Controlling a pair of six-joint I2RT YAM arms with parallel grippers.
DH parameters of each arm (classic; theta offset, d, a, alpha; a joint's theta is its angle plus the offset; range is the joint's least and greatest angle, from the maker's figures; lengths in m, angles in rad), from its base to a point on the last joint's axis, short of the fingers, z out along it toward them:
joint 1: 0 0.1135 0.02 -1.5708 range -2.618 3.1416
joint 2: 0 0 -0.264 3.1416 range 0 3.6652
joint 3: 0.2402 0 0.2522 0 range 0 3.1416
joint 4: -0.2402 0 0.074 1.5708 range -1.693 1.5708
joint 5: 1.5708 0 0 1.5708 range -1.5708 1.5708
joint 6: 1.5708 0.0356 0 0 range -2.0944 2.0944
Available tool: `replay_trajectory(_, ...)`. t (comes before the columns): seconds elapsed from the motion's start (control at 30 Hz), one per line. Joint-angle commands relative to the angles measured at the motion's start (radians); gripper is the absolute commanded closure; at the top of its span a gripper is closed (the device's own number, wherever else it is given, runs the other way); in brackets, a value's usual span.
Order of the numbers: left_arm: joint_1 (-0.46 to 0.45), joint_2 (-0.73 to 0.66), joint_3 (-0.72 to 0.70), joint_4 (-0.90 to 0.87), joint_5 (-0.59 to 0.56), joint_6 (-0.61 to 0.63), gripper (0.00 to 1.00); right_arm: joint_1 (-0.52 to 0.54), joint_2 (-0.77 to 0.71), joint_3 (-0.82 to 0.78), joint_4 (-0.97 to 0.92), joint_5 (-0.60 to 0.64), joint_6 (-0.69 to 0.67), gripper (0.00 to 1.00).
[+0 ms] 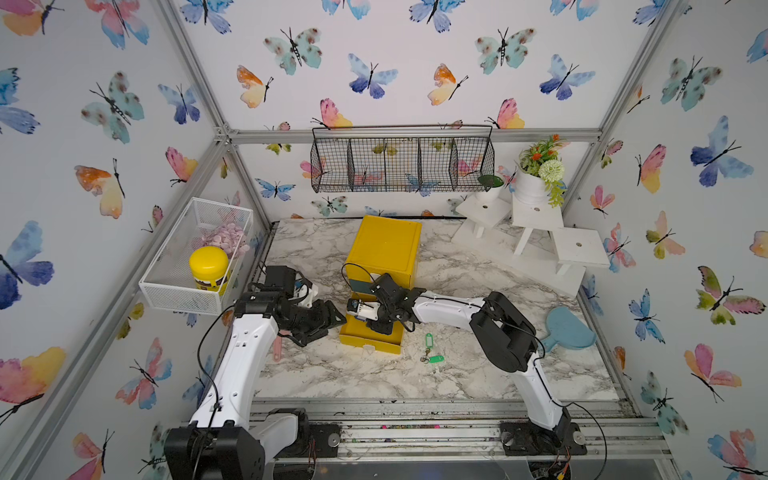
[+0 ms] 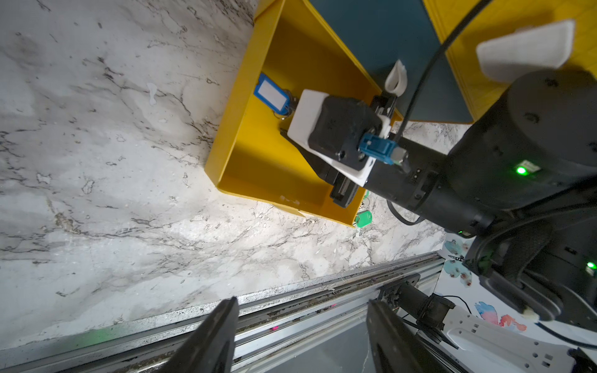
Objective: Take the keys out of the drawer
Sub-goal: Pick up the key from the drawer.
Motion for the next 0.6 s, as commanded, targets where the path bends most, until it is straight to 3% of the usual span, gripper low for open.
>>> replay_trajectory(0.0, -0.007, -0.008, 0.016, -0.012, -0.014, 0.019, 0.31, -0.012, -0.007, 0.021, 0.027, -0.001, 0.002, 0.67)
replay_trajectory(0.57, -0.006, -0.004, 0.005, -0.004, -0.002, 0.018, 0.32, -0.008, 0.023, 0.028, 0.052, -0.029, -0.045, 0.66)
